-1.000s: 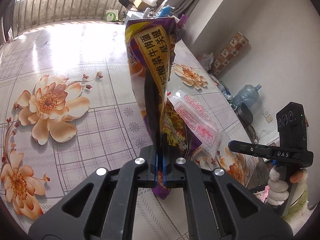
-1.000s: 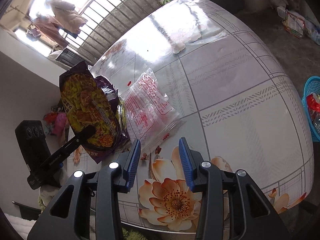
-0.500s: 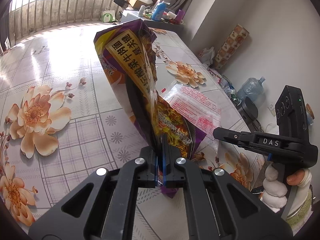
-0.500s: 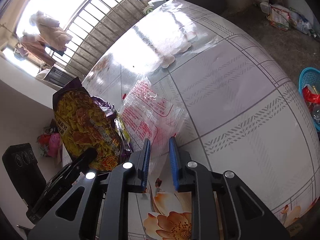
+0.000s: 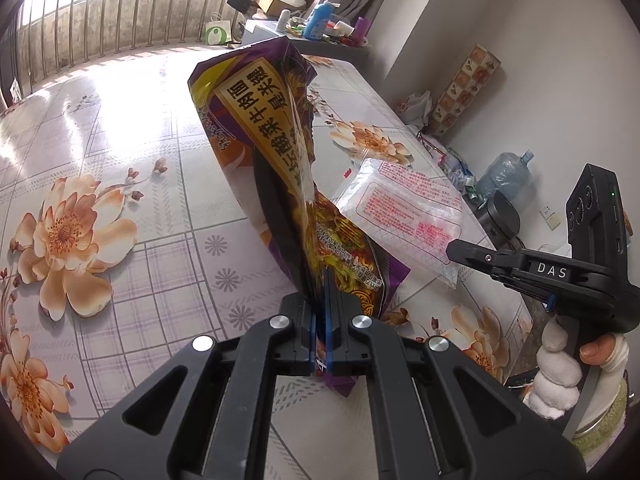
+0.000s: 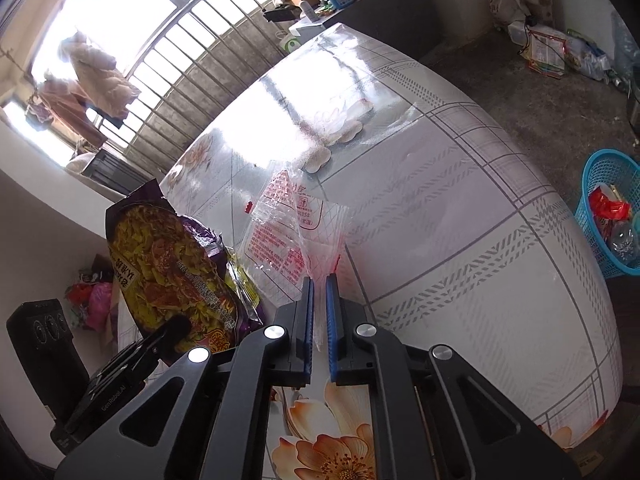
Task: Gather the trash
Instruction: 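Grasp the clear plastic bag with the right tool while the left tool holds the snack bag, then carry the snack bag and clear bag over the blue wastebasket with both tools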
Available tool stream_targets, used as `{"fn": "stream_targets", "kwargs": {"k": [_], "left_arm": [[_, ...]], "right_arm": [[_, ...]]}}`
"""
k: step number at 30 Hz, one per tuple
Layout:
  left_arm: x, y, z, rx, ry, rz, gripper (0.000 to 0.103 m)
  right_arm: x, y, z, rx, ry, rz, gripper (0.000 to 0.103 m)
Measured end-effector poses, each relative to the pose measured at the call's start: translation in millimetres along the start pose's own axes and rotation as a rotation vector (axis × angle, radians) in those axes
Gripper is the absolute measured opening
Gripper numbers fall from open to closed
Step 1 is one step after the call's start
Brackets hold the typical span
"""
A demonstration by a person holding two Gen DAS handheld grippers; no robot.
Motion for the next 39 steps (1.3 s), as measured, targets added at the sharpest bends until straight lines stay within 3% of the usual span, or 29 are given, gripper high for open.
{"fn": "stream_targets", "kwargs": {"k": [28, 34, 39], "left_arm": [[27, -5, -19, 0.069, -0.083, 0.09, 0.0], [45, -15, -31, 0.101, -0.098, 0.137, 0.0], [74, -33, -40, 0.135, -0.069, 0.196, 0.0]], "right_arm": [[13, -17, -27, 0.106, -0.006, 0.012, 0.006], [26, -25, -45, 0.155, -0.017, 0.033, 0.006], [52, -38, -79, 0.244, -0.003, 0.081, 0.006]]}}
Point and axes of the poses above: each gripper's, at about its wrist camera, not at the fingertips, and z roughly the way its jaws point, x to its right, y to its underside, the point moved 9 cm from there along z, roughly the way its jaws point, and after that the axes turned 3 degrees about y, right-handed, at the moved point
